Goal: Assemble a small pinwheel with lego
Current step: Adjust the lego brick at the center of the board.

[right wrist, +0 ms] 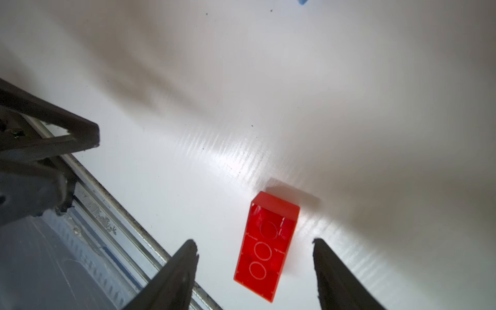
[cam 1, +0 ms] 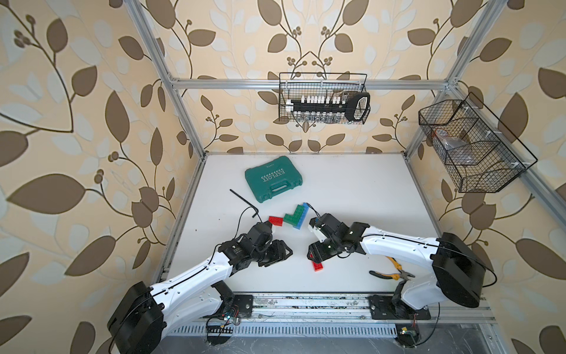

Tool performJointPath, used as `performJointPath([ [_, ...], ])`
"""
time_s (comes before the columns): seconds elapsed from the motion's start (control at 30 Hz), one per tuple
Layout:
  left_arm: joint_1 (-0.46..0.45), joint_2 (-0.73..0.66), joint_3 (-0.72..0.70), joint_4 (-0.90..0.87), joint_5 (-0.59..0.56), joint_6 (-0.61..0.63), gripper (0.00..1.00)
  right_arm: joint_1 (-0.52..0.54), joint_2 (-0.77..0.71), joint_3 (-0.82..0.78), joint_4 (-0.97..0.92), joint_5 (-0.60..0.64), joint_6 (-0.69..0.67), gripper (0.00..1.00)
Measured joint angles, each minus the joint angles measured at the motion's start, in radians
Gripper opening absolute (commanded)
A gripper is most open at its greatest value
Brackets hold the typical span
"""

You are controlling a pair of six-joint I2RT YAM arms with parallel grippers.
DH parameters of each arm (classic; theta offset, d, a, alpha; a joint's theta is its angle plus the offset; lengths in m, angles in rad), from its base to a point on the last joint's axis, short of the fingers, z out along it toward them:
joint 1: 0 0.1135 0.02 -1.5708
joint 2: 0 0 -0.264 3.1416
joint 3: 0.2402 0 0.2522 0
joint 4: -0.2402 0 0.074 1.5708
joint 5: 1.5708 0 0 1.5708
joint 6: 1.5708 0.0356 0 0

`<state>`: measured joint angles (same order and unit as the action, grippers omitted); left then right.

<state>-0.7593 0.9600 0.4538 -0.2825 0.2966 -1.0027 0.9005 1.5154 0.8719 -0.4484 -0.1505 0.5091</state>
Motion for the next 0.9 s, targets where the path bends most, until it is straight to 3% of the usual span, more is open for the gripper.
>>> performJointPath([
  [0.2,0.0,-0.024,-0.005,-0.002,0.001,-0.011,0.72,0.056,0.111,0.075,-0.06,0.093,0.01,0.6],
  [0.57,0.0,-0.036,-0.048,0.019,0.005,-0.012,0.75,0.068,0.187,0.102,-0.081,0.13,0.008,0.32],
  [0.7,0.0,-0.043,-0.07,0.106,0.037,0.003,0.84,-0.004,0.147,0.049,0.029,0.019,0.019,0.24],
  [0.9,-0.008,-0.041,-0.131,0.443,0.099,0.045,0.89,-0.274,-0.012,-0.114,0.342,-0.318,0.173,0.23],
])
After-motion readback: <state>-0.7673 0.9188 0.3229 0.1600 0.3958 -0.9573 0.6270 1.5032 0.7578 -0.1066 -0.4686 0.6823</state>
